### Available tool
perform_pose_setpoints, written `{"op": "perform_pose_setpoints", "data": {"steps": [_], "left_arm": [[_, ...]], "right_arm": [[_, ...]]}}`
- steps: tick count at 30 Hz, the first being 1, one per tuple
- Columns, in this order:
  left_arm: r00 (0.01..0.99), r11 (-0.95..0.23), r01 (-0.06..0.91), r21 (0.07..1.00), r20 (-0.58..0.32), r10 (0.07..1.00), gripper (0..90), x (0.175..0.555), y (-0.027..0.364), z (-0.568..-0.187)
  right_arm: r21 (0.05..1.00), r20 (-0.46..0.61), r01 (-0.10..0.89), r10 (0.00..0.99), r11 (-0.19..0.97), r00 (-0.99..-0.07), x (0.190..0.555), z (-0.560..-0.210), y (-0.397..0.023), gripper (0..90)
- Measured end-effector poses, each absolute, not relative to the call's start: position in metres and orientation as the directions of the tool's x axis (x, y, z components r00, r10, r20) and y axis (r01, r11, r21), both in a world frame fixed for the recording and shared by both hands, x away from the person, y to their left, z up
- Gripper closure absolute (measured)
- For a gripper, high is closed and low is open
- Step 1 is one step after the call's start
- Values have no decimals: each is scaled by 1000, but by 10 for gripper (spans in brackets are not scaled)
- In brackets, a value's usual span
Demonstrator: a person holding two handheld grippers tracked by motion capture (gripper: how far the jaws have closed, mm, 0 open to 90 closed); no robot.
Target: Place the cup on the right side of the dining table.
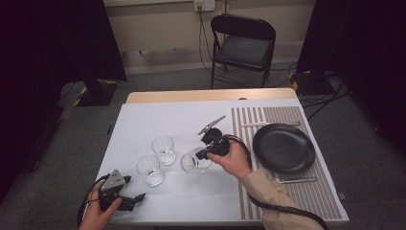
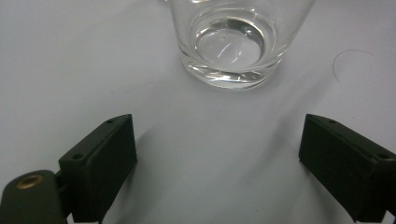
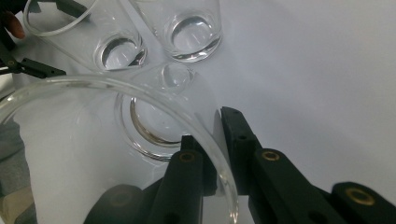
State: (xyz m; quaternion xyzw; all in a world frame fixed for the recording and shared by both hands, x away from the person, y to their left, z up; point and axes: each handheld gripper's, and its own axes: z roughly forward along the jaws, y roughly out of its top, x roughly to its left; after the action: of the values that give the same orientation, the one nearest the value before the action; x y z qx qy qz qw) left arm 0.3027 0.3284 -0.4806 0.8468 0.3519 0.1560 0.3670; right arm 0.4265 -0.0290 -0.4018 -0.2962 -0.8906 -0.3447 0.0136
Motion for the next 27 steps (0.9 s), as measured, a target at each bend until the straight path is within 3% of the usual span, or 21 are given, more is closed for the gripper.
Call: {"op": "perform_pose_setpoints", "data": {"steps": [27], "left_arm": [[704, -483, 482, 731, 6, 711, 102, 303, 328, -481]], "right_arm": [[611, 226, 571, 571, 548, -789, 436, -391, -58, 855]]}}
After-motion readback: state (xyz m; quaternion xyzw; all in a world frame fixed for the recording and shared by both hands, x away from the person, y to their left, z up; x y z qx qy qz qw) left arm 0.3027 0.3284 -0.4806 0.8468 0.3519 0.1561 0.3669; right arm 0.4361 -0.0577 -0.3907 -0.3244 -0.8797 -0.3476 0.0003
